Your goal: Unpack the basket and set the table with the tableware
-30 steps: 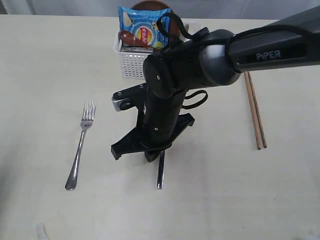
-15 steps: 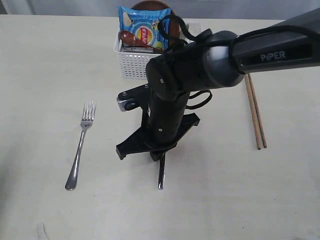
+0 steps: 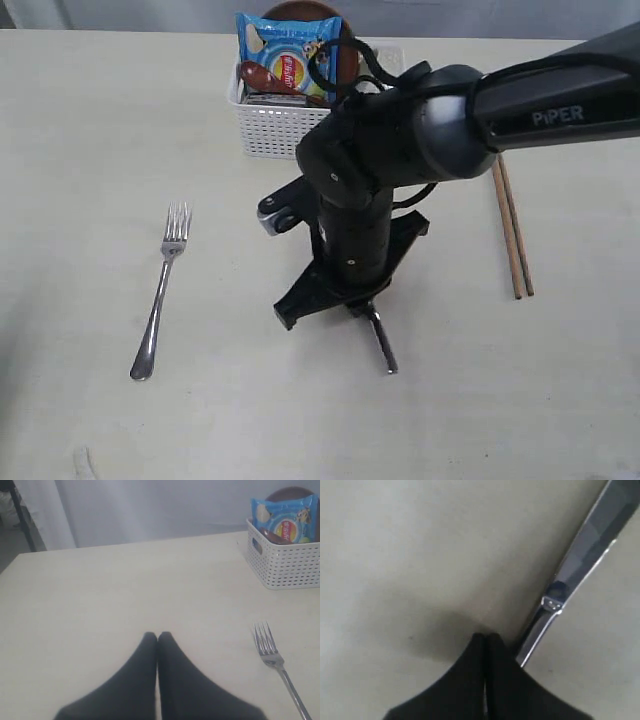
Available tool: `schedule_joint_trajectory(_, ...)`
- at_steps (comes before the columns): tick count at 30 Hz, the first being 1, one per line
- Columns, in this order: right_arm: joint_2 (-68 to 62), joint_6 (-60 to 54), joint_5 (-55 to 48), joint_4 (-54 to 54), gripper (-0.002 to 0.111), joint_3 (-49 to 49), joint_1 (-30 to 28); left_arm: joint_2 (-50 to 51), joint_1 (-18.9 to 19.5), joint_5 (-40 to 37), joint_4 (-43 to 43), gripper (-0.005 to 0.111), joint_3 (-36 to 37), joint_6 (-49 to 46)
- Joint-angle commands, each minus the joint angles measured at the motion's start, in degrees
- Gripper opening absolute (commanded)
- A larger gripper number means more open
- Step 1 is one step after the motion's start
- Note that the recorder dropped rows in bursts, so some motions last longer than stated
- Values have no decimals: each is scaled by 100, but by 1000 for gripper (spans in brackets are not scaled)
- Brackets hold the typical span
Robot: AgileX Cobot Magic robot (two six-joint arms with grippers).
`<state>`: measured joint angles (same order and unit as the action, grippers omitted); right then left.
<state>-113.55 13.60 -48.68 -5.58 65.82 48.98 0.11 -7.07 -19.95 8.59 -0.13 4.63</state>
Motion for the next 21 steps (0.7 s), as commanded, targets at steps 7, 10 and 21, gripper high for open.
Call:
schedule_joint_trajectory(7, 916, 90, 84, -325, -1, -58, -32, -11, -29, 3, -10, 0, 13, 13)
schedule_joint_trajectory(10, 1032, 423, 3, -441, -1, -58, -218, -11, -29, 3, -10, 0, 13, 13)
schedule_joint_trajectory(21, 786, 47, -55, 425, 40, -58, -820, -11, -29, 3, -10, 0, 13, 13)
